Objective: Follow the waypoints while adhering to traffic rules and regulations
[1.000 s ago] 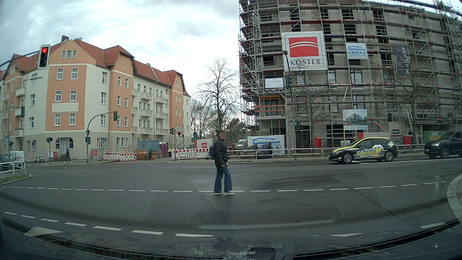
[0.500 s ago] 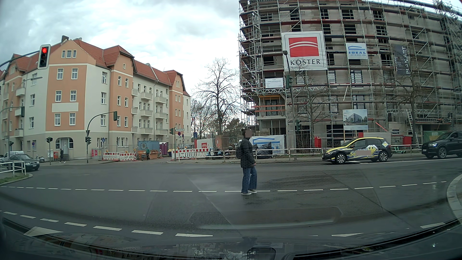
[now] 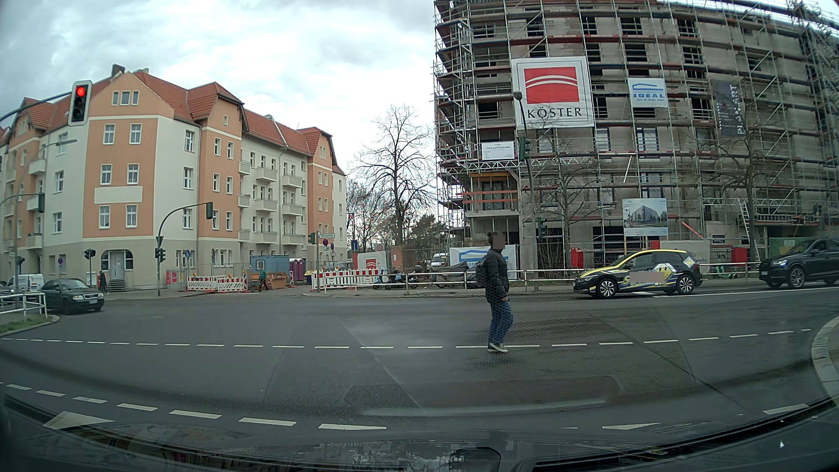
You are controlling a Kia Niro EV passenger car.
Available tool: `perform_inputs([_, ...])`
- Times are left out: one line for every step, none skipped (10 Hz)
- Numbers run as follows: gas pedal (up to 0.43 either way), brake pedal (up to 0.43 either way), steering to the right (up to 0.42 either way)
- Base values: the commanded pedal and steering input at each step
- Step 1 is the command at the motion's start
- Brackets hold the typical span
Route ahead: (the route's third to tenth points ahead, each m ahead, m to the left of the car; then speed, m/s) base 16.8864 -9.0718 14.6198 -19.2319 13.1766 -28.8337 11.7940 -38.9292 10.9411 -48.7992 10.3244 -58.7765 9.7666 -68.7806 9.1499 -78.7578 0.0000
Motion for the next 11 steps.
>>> perform_inputs([0.000, 0.421, 0.108])
perform_inputs([0.000, 0.421, 0.108])
perform_inputs([0.000, 0.415, 0.108])
perform_inputs([0.000, 0.415, 0.108])
perform_inputs([0.000, 0.409, 0.108])
perform_inputs([0.000, 0.360, 0.108])
perform_inputs([0.000, 0.305, 0.108])
perform_inputs([0.000, 0.232, 0.108])
perform_inputs([0.000, 0.079, 0.108])
perform_inputs([0.000, 0.012, 0.108])
perform_inputs([0.000, 0.018, 0.108])
